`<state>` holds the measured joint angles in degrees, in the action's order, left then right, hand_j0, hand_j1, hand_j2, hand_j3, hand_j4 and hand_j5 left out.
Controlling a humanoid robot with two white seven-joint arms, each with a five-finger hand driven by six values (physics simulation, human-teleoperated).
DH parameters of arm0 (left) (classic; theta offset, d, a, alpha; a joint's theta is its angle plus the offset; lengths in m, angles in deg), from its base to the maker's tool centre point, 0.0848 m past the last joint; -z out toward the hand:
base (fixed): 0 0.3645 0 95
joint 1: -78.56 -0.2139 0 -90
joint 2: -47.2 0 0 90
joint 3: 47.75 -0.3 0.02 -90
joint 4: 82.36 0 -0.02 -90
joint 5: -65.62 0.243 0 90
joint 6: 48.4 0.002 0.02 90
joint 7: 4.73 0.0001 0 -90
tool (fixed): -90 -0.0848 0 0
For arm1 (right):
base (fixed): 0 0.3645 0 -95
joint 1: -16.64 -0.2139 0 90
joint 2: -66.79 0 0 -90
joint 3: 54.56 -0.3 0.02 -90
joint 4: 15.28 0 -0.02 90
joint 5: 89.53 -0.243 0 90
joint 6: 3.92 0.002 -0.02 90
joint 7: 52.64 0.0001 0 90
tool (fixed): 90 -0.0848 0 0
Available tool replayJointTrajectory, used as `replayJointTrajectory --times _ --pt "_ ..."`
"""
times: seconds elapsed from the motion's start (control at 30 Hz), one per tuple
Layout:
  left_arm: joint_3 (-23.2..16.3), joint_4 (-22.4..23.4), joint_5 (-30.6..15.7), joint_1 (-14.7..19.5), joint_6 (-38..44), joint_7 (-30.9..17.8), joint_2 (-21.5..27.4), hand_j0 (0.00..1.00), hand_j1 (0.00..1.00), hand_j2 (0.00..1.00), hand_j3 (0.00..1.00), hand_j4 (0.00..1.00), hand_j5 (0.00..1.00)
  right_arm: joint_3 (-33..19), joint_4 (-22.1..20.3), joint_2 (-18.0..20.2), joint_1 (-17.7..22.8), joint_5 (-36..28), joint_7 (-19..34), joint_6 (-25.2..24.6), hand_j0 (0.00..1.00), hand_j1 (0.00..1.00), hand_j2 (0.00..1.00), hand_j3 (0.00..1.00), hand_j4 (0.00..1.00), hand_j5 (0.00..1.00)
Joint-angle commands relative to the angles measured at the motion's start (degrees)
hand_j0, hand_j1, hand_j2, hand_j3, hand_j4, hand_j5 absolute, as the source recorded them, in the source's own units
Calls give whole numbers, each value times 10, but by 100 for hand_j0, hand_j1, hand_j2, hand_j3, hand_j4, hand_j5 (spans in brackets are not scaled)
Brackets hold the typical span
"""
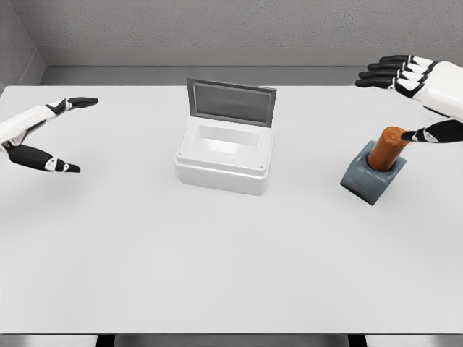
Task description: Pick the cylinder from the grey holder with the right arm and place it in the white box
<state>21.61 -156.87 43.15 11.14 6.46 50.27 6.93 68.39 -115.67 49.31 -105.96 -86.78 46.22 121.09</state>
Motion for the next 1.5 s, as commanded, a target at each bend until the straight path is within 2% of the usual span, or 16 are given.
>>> replayJointTrajectory --times 0.0,0.03,0.1,0.13,0.37,0.47,0.53,0.6,0.67,0.8,0.97,1.2,1.27,1.33,1.4,1.47 --pt "-1 -10 -37 0 1 0 -8 100 100 100 100 100 100 -3 5 1 -3 -4 132 0 100 100 100 100 100 100" --pt "-1 -10 -37 0 1 0 -8 100 100 100 100 100 100 -4 6 -3 -17 -4 186 0 100 100 100 100 100 100" --pt "-1 -12 -36 0 1 0 -8 100 100 100 100 100 100 -17 16 -18 -23 -4 249 0 100 100 100 100 100 100" --pt "1 -12 -36 0 1 0 -8 100 100 100 100 100 100 -17 20 -18 -33 -4 261 0 100 100 100 100 100 100" --pt "2 -11 -38 -2 1 0 -7 100 100 100 100 100 100 -34 8 -19 -61 10 261 0 100 100 100 100 100 100" --pt "0 -15 -92 8 8 0 -10 100 100 100 100 100 100 -25 8 -56 -90 44 261 0 100 100 100 100 100 100" --pt "1 -23 -117 26 107 0 -25 100 100 100 100 100 100 17 9 -63 -118 52 261 0 100 100 100 100 100 100" --pt "1 -23 -119 34 151 0 -38 100 100 100 100 100 100 34 10 -74 -125 79 261 0 100 100 100 100 100 100" --pt "0 -20 -120 38 172 0 -49 100 100 100 100 100 100 62 19 -80 -147 107 261 0 100 100 100 100 100 100" --pt "-1 -18 -120 38 205 0 -52 100 100 100 100 100 100 65 36 -74 -168 118 261 0 100 100 100 100 100 100" --pt "0 -15 -131 51 254 0 -68 100 100 100 100 100 100 77 43 -74 -166 134 261 0 100 100 100 100 100 100" --pt "0 18 -125 69 264 0 -98 100 100 100 100 100 100 101 63 -81 -163 160 261 0 99 99 99 99 99 99" --pt "-3 45 -125 82 264 0 -118 100 100 100 100 100 100 104 63 -82 -159 166 261 0 99 99 99 99 99 99" --pt "-8 67 -124 98 268 0 -133 100 100 100 100 100 100 105 83 -108 -159 183 261 0 99 99 99 99 99 99" --pt "-15 120 -124 131 268 0 -159 100 100 100 100 100 100 116 84 -111 -158 187 261 0 99 99 99 99 99 99" --pt "-19 139 -122 143 268 0 -170 100 100 100 100 100 100 116 86 -113 -158 189 261 0 99 99 99 99 99 99"
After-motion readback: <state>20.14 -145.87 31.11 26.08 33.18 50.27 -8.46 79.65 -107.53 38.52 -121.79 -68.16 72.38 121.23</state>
